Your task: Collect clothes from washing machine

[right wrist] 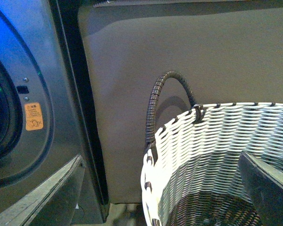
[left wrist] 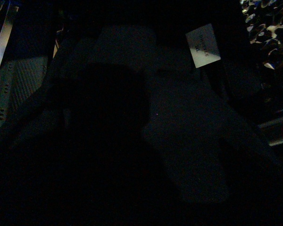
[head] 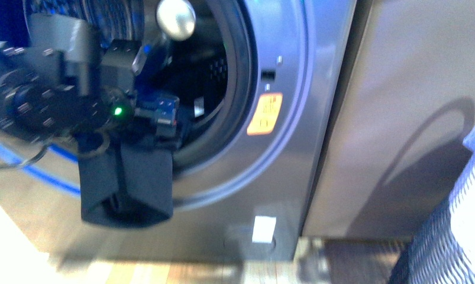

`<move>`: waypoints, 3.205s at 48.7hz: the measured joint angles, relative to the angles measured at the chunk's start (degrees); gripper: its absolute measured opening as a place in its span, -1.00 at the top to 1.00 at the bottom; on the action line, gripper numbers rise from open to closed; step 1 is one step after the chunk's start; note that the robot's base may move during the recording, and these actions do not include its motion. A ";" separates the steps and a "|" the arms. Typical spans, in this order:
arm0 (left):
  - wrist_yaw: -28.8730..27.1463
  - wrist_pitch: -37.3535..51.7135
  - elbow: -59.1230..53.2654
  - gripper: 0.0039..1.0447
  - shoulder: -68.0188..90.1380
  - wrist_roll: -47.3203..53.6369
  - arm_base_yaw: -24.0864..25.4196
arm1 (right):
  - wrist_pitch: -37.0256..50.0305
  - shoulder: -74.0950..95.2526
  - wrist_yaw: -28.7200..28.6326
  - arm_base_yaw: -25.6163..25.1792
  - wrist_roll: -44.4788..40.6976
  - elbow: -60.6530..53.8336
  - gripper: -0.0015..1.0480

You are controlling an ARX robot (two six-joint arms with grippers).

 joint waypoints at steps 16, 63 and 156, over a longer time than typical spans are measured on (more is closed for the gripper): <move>-3.89 -6.23 6.84 -0.88 4.92 -0.09 1.20 | 0.00 0.00 0.00 0.00 0.00 0.00 -0.85; -4.07 -20.37 7.48 0.16 3.39 -1.29 -0.61 | 0.00 0.00 0.00 0.00 0.00 0.00 -0.85; 18.23 -31.65 1.29 0.70 -58.27 0.02 -11.56 | 0.00 0.00 0.00 0.00 0.00 0.00 -0.85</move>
